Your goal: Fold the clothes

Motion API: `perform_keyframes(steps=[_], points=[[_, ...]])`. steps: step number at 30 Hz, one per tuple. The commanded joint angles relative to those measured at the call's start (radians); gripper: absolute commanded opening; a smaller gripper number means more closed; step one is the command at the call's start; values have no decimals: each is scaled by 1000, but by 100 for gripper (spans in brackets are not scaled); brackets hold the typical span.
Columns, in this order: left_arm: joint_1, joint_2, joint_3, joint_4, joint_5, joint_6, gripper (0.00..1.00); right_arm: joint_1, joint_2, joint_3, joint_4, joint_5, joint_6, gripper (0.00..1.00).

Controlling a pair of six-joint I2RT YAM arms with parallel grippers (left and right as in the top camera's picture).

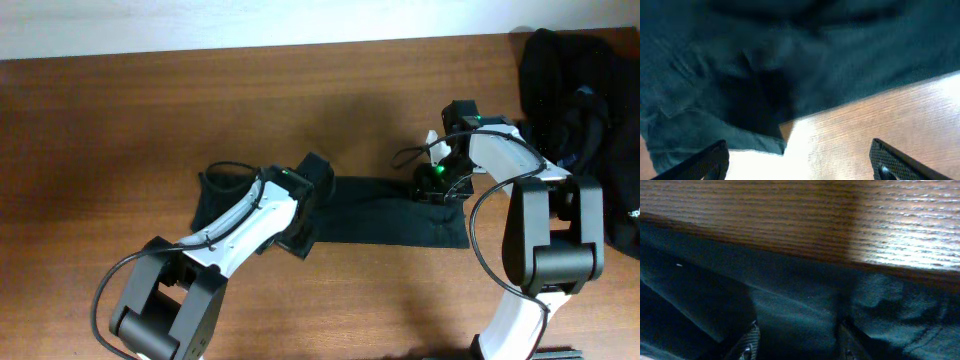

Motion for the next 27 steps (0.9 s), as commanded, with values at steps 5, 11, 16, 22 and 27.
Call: perform_keyframes(steps=[5,11,16,22,27], points=[[10,-16,-34,67,-21,-94,84,-1,11,-29,7,41,-6,56],[63,-16,-74,84,-38,-185,80,-1,11,-29,10,41,-7,56],[95,-16,-75,97,-38,-205,76,-1,11,-29,10,41,-6,57],[94,-16,-76,111,-37,-204,55,-1,11,-29,10,41,-6,56],[94,-16,-99,137,-38,-205,29,-1,11,-29,7,41,-6,56]])
